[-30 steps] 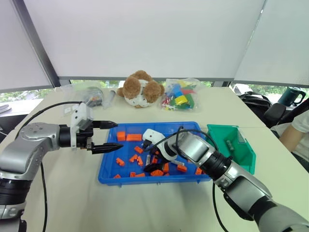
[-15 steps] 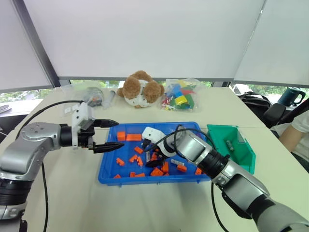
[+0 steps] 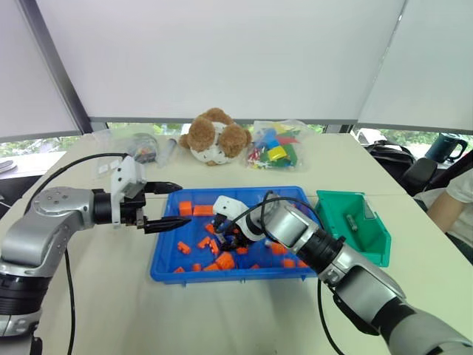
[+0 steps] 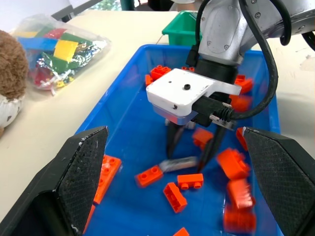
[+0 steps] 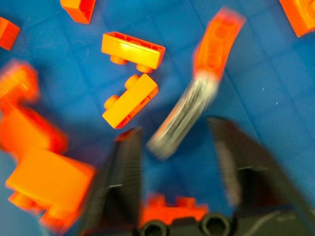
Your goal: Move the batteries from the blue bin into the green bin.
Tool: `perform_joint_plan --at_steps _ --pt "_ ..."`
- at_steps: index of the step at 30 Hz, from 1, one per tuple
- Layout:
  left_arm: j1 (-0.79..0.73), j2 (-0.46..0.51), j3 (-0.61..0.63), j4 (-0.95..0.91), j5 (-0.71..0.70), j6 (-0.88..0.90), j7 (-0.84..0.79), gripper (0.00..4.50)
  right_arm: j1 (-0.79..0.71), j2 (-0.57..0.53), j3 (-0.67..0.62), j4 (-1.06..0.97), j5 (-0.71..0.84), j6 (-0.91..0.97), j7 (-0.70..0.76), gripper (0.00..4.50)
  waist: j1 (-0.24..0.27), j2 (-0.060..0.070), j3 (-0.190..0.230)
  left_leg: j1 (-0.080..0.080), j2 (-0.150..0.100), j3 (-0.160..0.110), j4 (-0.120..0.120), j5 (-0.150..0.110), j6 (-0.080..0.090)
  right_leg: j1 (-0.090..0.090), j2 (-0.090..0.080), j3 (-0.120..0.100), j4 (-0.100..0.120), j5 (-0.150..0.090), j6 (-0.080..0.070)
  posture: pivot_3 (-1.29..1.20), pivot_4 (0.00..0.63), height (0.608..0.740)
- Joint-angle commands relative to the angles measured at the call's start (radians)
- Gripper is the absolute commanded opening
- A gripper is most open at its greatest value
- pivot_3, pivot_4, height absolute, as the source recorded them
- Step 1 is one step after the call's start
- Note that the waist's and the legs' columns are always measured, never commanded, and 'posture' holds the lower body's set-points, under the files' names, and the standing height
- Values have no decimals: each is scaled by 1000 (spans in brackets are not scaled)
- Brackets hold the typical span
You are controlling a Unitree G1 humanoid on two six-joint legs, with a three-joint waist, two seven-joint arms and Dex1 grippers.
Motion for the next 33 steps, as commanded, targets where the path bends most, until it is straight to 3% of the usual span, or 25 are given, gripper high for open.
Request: perform_joint_plan --at_steps 1,10,17,20,26,33 --pt "1 5 20 -31 4 -20 2 4500 -13 -1 -10 3 -17 7 6 83 0 0 0 0 0 0 0 0 0 0 0 0 0 0 0 0 150 733" --pt "-9 3 15 -20 11 -27 -2 4500 -14 1 -62 -88 17 79 20 83 -1 0 0 0 0 0 0 0 0 0 0 0 0 0 0 0 150 733" --pt "-23 4 7 -5 22 -36 -9 4500 -16 8 -77 -103 20 32 7 83 -1 0 0 0 0 0 -1 0 0 0 0 0 0 0 0 0 150 733" --pt "-26 5 6 0 24 -39 -13 4500 -16 3 -84 -119 27 29 12 843 -1 0 0 0 0 0 -1 0 0 0 0 0 0 0 0 0 150 733" --pt "-30 5 5 2 29 -39 -18 4500 -50 59 -131 -29 14 38 -72 3860 -1 0 0 0 0 0 -1 0 0 0 0 0 0 0 0 0 150 733" --pt "-30 6 4 -1 35 -39 -20 4500 -106 151 -240 160 27 36 -184 3860 -10 0 0 0 0 0 -2 0 0 -1 0 0 0 0 0 0 150 733"
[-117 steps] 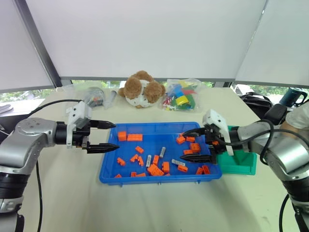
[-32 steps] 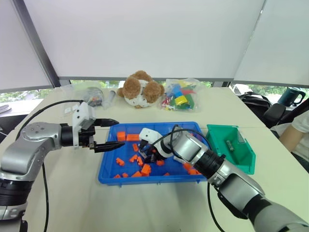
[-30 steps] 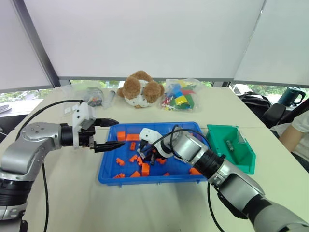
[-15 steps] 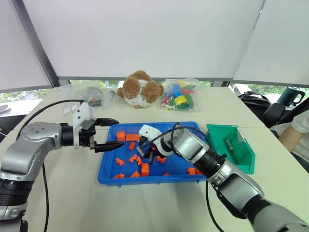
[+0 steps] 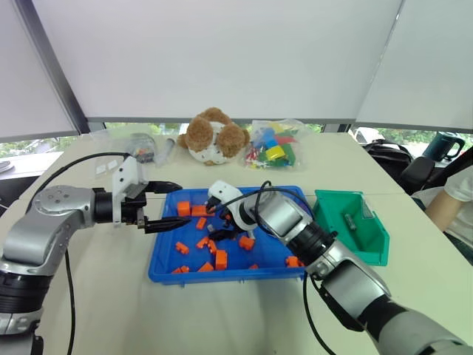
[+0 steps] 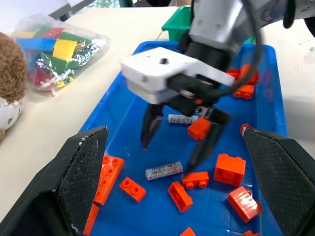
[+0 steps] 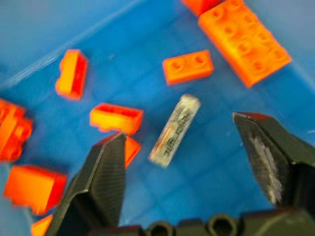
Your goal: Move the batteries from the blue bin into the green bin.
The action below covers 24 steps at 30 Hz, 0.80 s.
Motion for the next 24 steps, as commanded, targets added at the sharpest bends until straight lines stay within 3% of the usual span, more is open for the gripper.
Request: perform_joint_plan --at_steps 1,24 --pt "-19 7 15 -14 0 -15 -2 4500 -51 30 -72 59 12 -14 -43 3860 -3 0 0 0 0 0 0 0 0 0 0 0 0 0 0 0 150 733" --pt "-21 6 18 -23 2 -10 6 4500 17 104 -39 65 -7 28 -83 3860 -17 0 0 0 0 0 -1 0 0 -1 0 0 0 0 0 0 150 733"
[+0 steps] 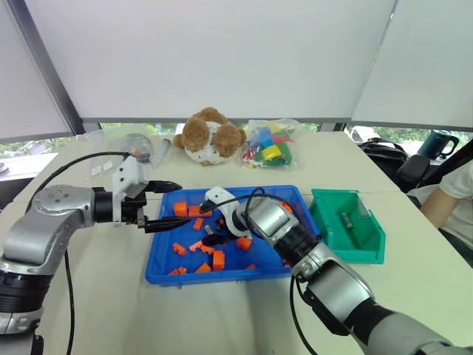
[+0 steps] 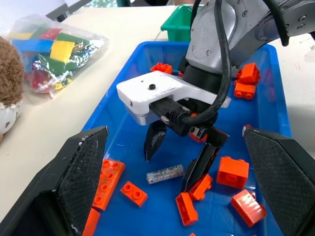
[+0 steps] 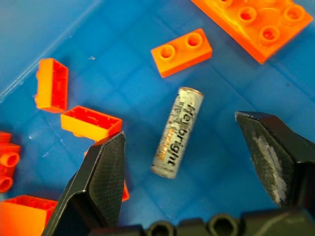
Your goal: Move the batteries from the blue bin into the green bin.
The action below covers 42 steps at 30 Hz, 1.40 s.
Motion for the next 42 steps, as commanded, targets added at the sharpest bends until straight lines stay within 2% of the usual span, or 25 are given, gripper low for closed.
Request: perform_joint_plan --at_steps 1,6,10,14,15,19,24,30,35,40,42 --pt "-18 5 17 -23 -2 -10 6 4500 0 9 0 -17 -12 -10 -19 3860 0 0 0 0 0 0 0 0 0 0 0 0 0 0 0 0 150 733" --pt "-17 4 16 -27 -4 -7 8 4500 21 9 9 15 -15 -16 -21 3860 0 0 0 0 0 0 0 0 0 0 0 0 0 0 0 0 150 733" --pt "-14 8 20 -29 -7 -4 7 4500 28 8 6 17 -11 -18 -17 2149 0 0 0 0 0 0 0 0 0 0 0 0 0 0 0 0 150 733" --pt "-6 17 27 -32 -13 1 -2 4500 35 2 18 -21 -9 -6 -5 139 0 0 0 0 0 0 0 0 0 0 0 0 0 0 0 0 150 733" --pt "-4 20 28 -30 -14 1 -7 4500 37 -2 22 -33 -10 -1 -1 25 0 0 0 0 0 0 0 0 0 0 0 0 0 0 0 0 150 733" --pt "9 47 31 -20 -14 -5 -47 4500 41 -55 -16 -143 7 57 6 52 1 0 0 0 0 0 0 0 0 0 0 0 0 0 0 0 150 733" --pt "1 60 29 0 -21 -10 -90 4500 70 -197 -165 -408 70 207 -4 52 5 0 0 -2 0 0 1 0 0 -1 -1 0 0 0 0 0 150 733" --pt "-9 56 7 19 -29 -10 -157 4500 116 -477 -411 -729 167 452 8 52 5 0 0 -3 0 0 0 0 0 -2 0 0 -1 0 0 0 150 733" --pt "-45 37 -7 52 -45 3 -189 4500 214 -724 -493 -816 203 513 6 52 11 0 0 -4 0 0 0 0 0 -3 -1 0 -2 0 0 0 150 733" --pt "-79 16 -27 93 -53 14 -223 4500 348 -843 -544 -810 233 517 -11 52 6 0 0 -3 0 0 0 0 0 -2 0 0 -2 0 0 0 150 733" --pt "-86 15 -37 108 -48 8 -237 4500 391 -859 -547 -802 243 498 -18 1085 3 0 0 -3 0 0 0 0 0 -3 0 0 -2 0 0 0 150 733"
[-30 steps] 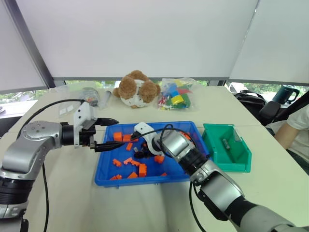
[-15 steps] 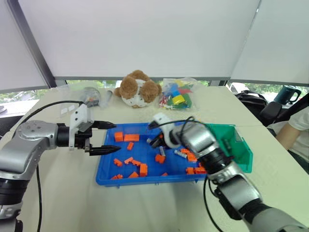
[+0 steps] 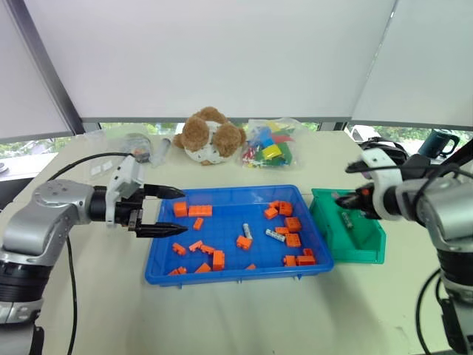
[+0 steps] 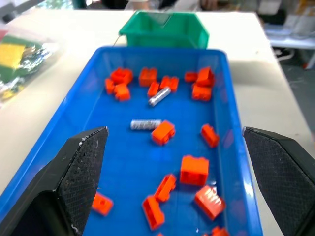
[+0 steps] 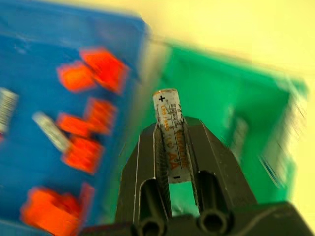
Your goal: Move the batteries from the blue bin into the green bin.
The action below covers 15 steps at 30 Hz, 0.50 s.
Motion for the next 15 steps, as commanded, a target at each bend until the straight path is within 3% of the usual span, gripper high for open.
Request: perform_joint_plan --at_steps 1,6,7,11,15 --pt "-24 2 -2 18 -2 -4 -27 4500 38 -32 -35 -14 26 -35 -14 1413 -1 0 0 0 0 0 0 0 0 0 0 0 0 0 0 0 150 733" --pt "-32 3 -8 27 -10 11 -49 4500 71 -42 -33 10 47 -76 -25 4078 2 0 0 0 0 0 0 0 0 0 0 0 0 0 0 0 150 733" --pt "-33 4 -6 28 -10 14 -52 4500 65 -45 -32 9 54 -79 -23 4420 2 0 0 0 0 0 0 0 0 0 0 0 0 0 0 0 150 733" --pt "-45 7 10 33 -30 47 -57 4500 -33 -31 -14 -27 127 -82 17 4420 2 0 0 0 0 0 1 0 0 0 0 0 0 0 0 0 150 733" --pt "-54 6 11 41 -26 51 -57 4500 -151 106 80 -41 204 -48 20 4420 -3 0 0 0 0 0 0 0 0 0 1 0 1 0 0 0 150 733"
